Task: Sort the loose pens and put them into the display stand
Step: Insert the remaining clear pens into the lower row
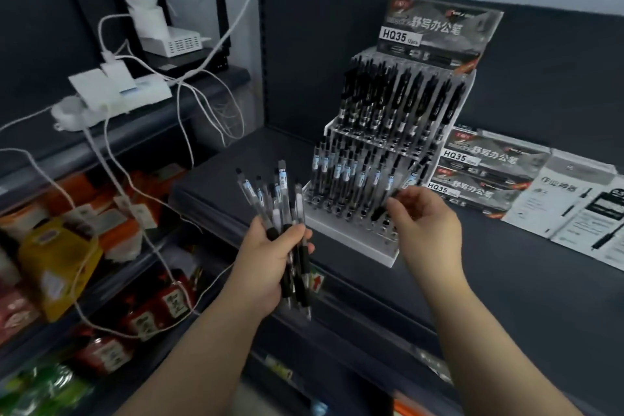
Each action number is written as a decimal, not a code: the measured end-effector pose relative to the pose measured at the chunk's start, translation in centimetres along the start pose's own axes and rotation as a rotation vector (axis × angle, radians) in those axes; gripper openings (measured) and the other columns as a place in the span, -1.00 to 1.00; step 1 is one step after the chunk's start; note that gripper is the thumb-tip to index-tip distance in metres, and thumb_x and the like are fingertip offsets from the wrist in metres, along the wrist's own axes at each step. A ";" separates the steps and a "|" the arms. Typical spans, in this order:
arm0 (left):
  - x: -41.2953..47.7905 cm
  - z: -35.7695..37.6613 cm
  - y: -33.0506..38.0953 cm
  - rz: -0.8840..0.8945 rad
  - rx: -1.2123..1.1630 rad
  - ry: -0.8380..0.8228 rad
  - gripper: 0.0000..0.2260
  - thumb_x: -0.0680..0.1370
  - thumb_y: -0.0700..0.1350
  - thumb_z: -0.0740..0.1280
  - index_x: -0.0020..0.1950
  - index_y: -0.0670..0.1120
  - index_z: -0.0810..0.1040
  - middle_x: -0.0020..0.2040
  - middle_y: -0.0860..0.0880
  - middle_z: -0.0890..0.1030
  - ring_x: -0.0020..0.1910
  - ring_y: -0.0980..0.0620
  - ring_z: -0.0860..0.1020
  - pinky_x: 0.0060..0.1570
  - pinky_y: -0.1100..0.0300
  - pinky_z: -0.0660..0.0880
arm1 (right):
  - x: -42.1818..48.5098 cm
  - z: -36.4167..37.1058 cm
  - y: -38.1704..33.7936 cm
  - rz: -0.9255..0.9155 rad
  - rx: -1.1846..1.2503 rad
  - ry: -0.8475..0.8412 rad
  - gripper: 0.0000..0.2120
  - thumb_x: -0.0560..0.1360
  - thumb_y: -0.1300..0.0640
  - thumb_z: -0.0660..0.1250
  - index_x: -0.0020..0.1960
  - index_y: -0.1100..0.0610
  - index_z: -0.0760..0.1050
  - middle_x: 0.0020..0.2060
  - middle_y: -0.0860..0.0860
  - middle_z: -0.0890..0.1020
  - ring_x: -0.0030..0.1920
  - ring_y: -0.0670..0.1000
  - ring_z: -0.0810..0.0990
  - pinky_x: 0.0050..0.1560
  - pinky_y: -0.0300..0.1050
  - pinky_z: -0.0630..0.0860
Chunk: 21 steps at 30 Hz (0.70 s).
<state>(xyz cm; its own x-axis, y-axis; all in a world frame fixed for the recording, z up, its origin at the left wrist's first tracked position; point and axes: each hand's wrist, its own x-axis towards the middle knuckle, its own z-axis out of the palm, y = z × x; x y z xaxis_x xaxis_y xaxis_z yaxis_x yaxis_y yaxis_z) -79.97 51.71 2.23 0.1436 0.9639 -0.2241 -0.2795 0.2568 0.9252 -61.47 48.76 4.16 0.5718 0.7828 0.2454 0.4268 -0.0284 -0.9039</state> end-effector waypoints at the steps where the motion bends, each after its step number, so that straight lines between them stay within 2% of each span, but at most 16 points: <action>1: 0.3 0.4 0.2 0.003 0.001 0.004 -0.88 0.54 -0.23 0.32 0.05 -0.08 0.48 -0.14 -0.07 0.62 -0.21 0.00 0.62 -0.20 0.14 0.51 | 0.4 0.1 -0.1 -0.014 -0.009 -0.001 -0.97 0.50 0.13 0.35 -0.07 0.03 0.51 -0.27 -0.16 0.59 -0.27 -0.21 0.54 -0.36 -0.49 0.41; 6: 1.3 1.1 0.9 0.024 0.034 0.024 -0.87 0.53 -0.21 0.34 0.05 -0.09 0.47 -0.15 -0.06 0.63 -0.23 0.03 0.63 -0.22 0.18 0.50 | 1.9 1.4 0.6 -0.072 -0.099 -0.033 -0.97 0.51 0.13 0.34 -0.05 0.03 0.52 -0.29 -0.25 0.54 -0.29 -0.31 0.51 -0.33 -0.56 0.38; 11: 1.4 0.6 0.6 0.038 0.013 0.049 -0.85 0.52 -0.21 0.34 0.07 -0.09 0.47 -0.12 -0.09 0.63 -0.17 -0.02 0.62 -0.17 0.14 0.49 | 2.2 2.9 1.5 -0.130 -0.280 -0.077 -0.82 0.54 0.12 0.29 0.10 0.15 0.55 -0.17 0.04 0.65 -0.21 0.00 0.57 -0.20 -0.22 0.45; 17: 2.5 0.4 0.7 0.018 0.011 -0.020 -0.84 0.53 -0.22 0.33 0.10 -0.11 0.48 -0.10 -0.10 0.61 -0.15 -0.04 0.62 -0.17 0.13 0.49 | 2.5 3.5 1.4 -0.111 -0.374 -0.101 -0.78 0.55 0.14 0.28 0.15 0.15 0.56 -0.09 0.06 0.68 -0.13 0.04 0.62 -0.11 -0.13 0.56; 21: 3.3 0.3 0.9 -0.011 0.035 -0.102 -0.87 0.53 -0.23 0.33 0.06 -0.11 0.49 -0.15 -0.08 0.62 -0.18 -0.02 0.61 -0.16 0.14 0.48 | 2.1 3.9 1.3 -0.091 -0.420 -0.071 -0.79 0.55 0.13 0.27 0.15 0.14 0.57 -0.11 0.04 0.69 -0.18 0.02 0.62 -0.16 -0.17 0.54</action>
<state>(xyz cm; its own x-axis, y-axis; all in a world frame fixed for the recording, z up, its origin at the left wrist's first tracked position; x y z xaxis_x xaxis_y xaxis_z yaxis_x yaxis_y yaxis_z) -79.44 55.14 2.46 0.2431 0.9484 -0.2038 -0.2445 0.2632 0.9332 -62.45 52.82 2.16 0.4755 0.8340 0.2800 0.7299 -0.1963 -0.6548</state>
